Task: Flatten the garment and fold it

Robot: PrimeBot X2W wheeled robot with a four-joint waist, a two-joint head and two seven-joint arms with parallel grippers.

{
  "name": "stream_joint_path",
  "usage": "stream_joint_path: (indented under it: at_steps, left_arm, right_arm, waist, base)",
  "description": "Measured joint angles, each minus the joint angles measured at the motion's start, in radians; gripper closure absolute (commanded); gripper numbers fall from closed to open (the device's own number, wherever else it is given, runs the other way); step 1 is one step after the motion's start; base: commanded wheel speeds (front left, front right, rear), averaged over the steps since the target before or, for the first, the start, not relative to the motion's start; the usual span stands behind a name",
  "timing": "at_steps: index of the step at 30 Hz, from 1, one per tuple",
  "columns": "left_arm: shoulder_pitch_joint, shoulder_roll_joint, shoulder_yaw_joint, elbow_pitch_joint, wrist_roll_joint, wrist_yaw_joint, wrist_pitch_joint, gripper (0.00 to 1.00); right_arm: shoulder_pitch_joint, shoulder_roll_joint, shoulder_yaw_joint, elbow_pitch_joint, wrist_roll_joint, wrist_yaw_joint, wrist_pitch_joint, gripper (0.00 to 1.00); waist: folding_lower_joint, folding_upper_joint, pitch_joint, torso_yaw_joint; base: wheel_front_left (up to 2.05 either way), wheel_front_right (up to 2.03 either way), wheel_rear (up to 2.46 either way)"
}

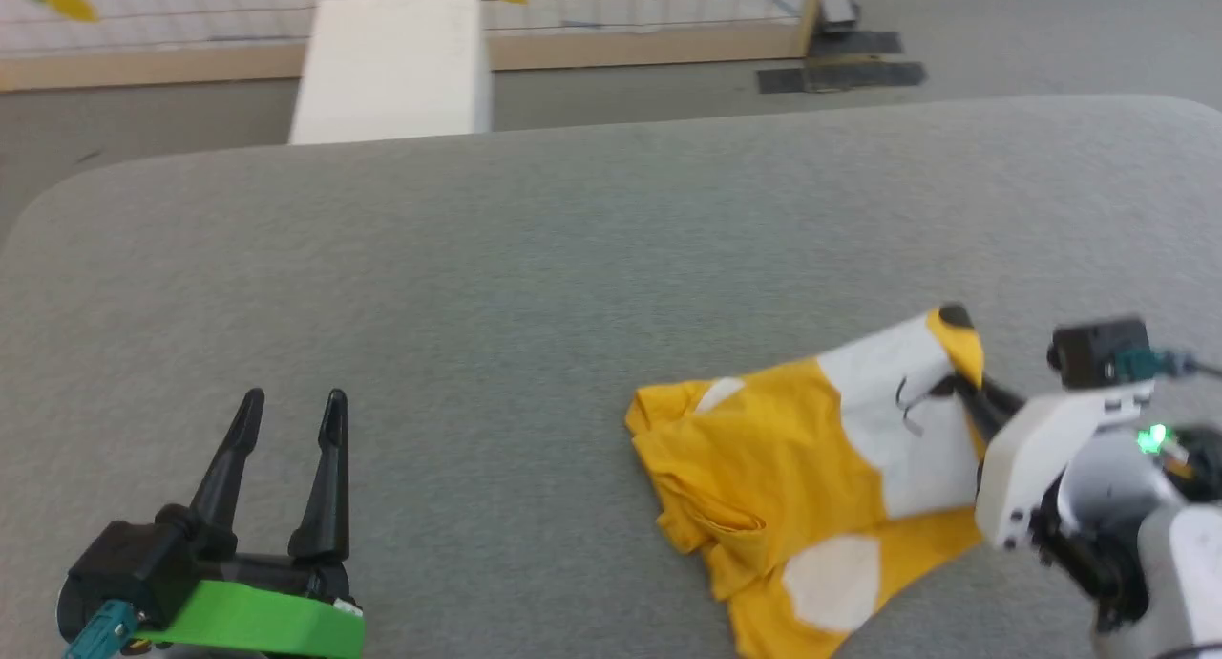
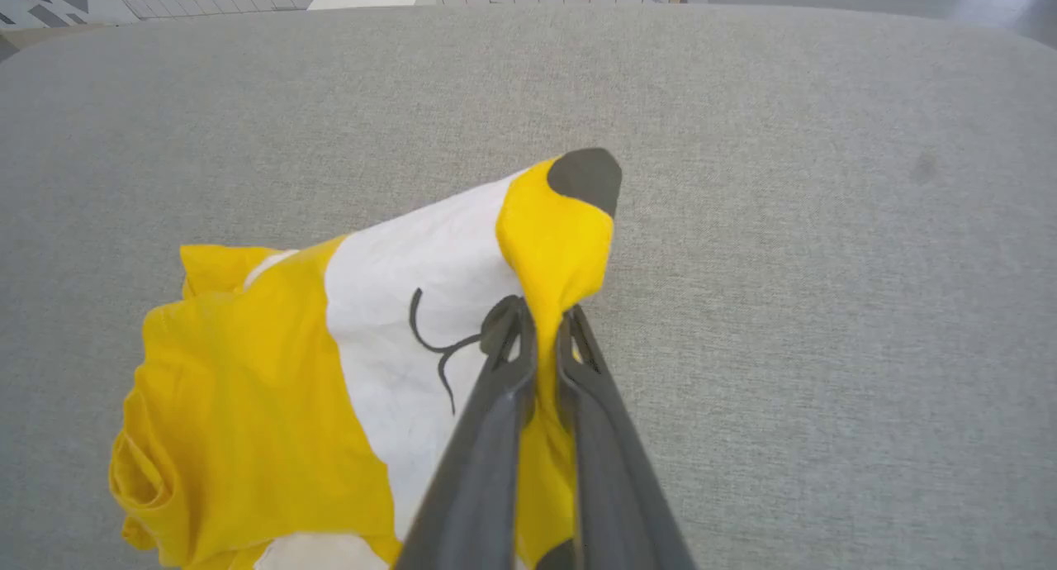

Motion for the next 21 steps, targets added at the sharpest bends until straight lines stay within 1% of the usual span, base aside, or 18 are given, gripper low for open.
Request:
stream_joint_path:
  at_steps: [6,9,13,15,21]
  left_arm:
    - [-0.028,0.014,0.006,-0.02,0.001,-0.001,0.003,0.0]
    - [-0.052,0.03,0.013,-0.038,0.008,-0.003,0.008,0.0]
    - [-0.094,0.056,0.021,-0.069,0.016,-0.007,0.024,0.0]
    - [-0.115,0.069,0.022,-0.084,0.019,-0.013,0.035,0.0]
    - [-0.171,0.104,0.037,-0.128,0.032,-0.014,0.057,0.0]
  right_arm:
    - [-0.145,-0.096,0.027,0.003,-0.024,0.0,0.038,1.0]
    - [-0.199,-0.14,0.033,-0.003,-0.044,0.0,0.057,1.0]
    - [-0.266,-0.207,0.033,-0.009,-0.071,0.0,0.07,1.0]
    - [-0.3,-0.23,0.02,-0.009,-0.08,0.0,0.07,1.0]
    - [-0.379,-0.285,-0.029,0.007,-0.146,0.0,0.052,1.0]
  waist:
    - [0.0,0.0,0.016,-0.083]
    - [0.0,0.0,0.042,-0.112]
    - [0.0,0.0,0.094,-0.138]
    - [0.0,0.0,0.124,-0.146]
    - [0.0001,0.0,0.224,-0.169]
  base:
    - [0.0,0.0,0.0]
    - [0.0,0.0,0.0]
    - [0.0,0.0,0.0]
    - [0.0,0.0,0.0]
    - [0.0,0.0,0.0]
